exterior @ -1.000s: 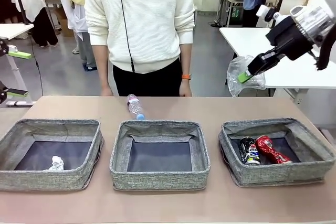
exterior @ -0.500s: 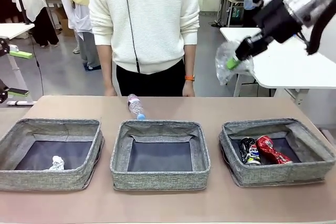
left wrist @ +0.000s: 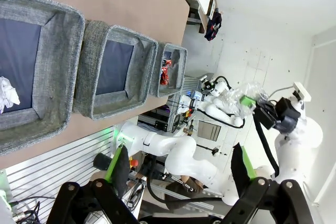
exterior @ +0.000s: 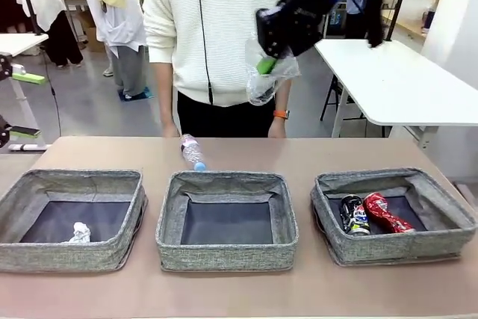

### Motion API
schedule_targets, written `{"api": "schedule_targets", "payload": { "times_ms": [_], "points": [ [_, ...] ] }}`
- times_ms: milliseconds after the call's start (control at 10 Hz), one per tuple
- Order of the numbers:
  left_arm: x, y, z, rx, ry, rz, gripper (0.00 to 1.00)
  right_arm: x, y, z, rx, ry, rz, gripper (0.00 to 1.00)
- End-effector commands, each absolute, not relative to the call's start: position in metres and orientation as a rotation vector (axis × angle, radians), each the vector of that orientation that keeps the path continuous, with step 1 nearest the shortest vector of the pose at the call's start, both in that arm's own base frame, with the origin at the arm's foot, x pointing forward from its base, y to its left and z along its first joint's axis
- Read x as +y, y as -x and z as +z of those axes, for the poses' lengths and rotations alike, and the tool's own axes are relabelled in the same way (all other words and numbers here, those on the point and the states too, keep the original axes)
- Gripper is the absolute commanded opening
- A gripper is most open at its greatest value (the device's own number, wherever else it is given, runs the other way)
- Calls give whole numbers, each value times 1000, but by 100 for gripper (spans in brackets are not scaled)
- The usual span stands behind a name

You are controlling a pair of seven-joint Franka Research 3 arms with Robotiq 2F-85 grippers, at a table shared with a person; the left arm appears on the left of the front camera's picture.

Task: Sort the waste into the appropriate baskets.
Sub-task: Pick up the waste item pointed out by the person.

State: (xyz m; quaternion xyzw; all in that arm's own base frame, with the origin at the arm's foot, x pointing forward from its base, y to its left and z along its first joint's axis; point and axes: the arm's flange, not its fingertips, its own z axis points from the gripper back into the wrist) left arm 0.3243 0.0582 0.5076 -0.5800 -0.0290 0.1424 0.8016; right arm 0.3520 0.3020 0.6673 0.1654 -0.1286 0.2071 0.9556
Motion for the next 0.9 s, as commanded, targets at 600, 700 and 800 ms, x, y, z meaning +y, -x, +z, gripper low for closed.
{"api": "schedule_targets", "payload": {
  "times_ms": [600,700,800],
  "points": [
    [57,-323,510,-66,1254,312,100,402,-335,757,-206,-138,522,2],
    [57,-323,510,-66,1254,312,100,397,-334,762,-230,-137,509,2],
    [57,-323,510,-66,1254,312,100,397,-336,762,-242,-122,514,2]
  ]
}}
